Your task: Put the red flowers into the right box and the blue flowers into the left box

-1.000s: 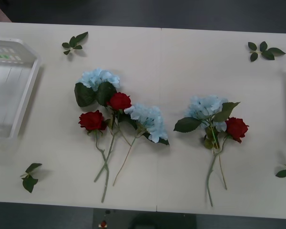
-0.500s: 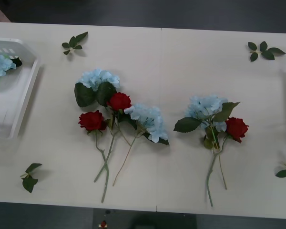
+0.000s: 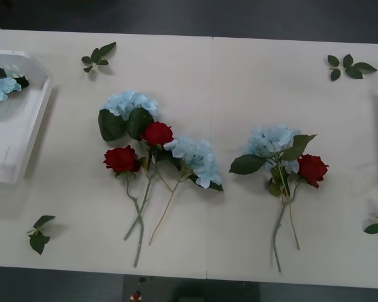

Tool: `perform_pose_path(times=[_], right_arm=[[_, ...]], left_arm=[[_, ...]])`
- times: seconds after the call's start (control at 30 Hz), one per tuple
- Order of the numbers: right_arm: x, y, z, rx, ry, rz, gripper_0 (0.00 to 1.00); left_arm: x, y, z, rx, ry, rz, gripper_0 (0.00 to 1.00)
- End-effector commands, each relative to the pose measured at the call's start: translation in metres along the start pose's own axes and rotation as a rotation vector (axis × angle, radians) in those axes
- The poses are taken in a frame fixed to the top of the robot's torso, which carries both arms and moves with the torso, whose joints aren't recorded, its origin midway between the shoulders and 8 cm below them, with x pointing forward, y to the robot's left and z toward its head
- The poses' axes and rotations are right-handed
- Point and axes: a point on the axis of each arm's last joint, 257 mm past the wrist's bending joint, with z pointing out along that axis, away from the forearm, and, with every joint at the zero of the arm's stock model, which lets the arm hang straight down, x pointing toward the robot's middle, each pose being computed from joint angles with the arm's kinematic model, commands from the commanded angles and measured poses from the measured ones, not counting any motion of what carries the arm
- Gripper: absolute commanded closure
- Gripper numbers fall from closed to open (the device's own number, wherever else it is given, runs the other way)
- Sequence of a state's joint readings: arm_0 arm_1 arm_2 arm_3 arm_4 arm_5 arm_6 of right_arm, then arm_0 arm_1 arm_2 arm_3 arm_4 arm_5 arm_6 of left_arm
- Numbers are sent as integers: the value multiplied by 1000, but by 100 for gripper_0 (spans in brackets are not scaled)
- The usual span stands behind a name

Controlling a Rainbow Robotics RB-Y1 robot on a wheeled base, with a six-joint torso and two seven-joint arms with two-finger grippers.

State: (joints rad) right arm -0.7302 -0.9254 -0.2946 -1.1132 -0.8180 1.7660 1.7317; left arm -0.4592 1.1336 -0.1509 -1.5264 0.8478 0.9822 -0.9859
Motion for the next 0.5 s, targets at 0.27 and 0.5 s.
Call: perform_pose_path(times=[0.27,0.5], right_arm=[[25,105,21,-53,-79,-13,20],[60,133,48,-82,-34,61,20]], left_arm=[[67,-74,-40,177,38,22,0],[149,-116,-59,288,126,28,0]])
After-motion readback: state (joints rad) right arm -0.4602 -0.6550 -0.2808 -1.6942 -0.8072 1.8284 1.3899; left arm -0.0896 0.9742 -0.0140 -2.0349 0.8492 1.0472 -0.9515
